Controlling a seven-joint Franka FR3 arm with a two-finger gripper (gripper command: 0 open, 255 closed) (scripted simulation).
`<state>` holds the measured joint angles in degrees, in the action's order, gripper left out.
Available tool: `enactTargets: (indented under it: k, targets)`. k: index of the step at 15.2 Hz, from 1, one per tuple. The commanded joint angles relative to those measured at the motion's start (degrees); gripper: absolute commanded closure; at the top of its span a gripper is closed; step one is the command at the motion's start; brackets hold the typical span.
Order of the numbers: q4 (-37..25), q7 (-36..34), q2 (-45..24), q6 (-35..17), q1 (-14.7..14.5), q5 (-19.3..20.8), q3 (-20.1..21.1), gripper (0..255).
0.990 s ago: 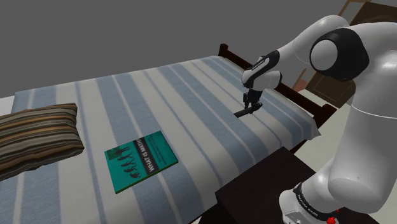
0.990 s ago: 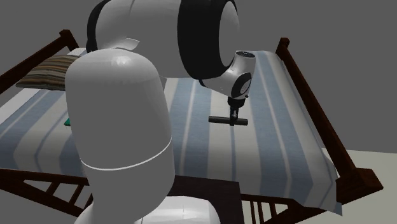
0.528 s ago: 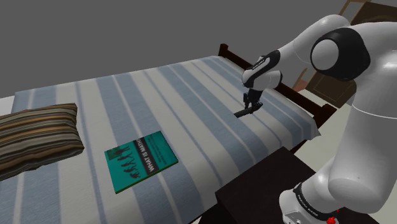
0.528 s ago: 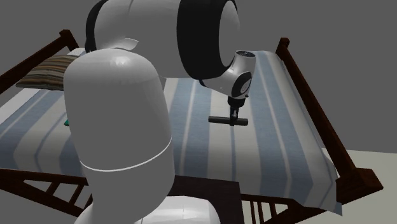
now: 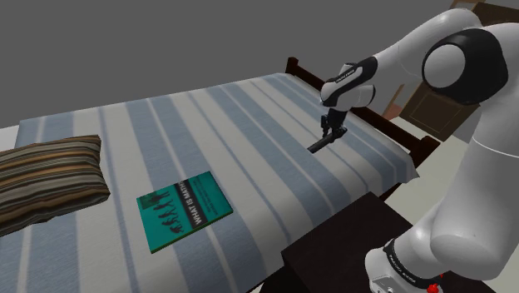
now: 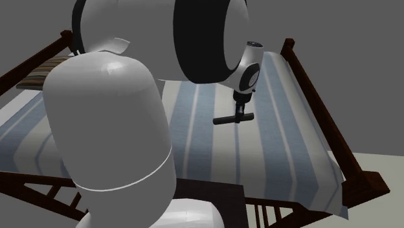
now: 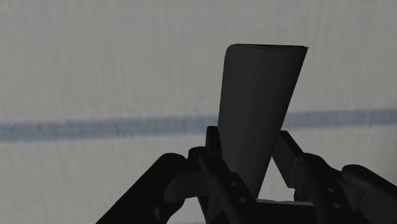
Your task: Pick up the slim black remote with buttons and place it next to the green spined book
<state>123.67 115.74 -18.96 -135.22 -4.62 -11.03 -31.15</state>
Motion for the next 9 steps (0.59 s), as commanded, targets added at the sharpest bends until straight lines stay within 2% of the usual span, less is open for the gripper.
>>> enactTargets:
  k: [1, 9]
  targets:
    - [-0.1, -0.8, 1.4, 1.3, -0.5, 1.0, -0.5, 255]
    - [-1.2, -2.9, 5.7, 6.1, -1.7, 4.3, -1.9, 255]
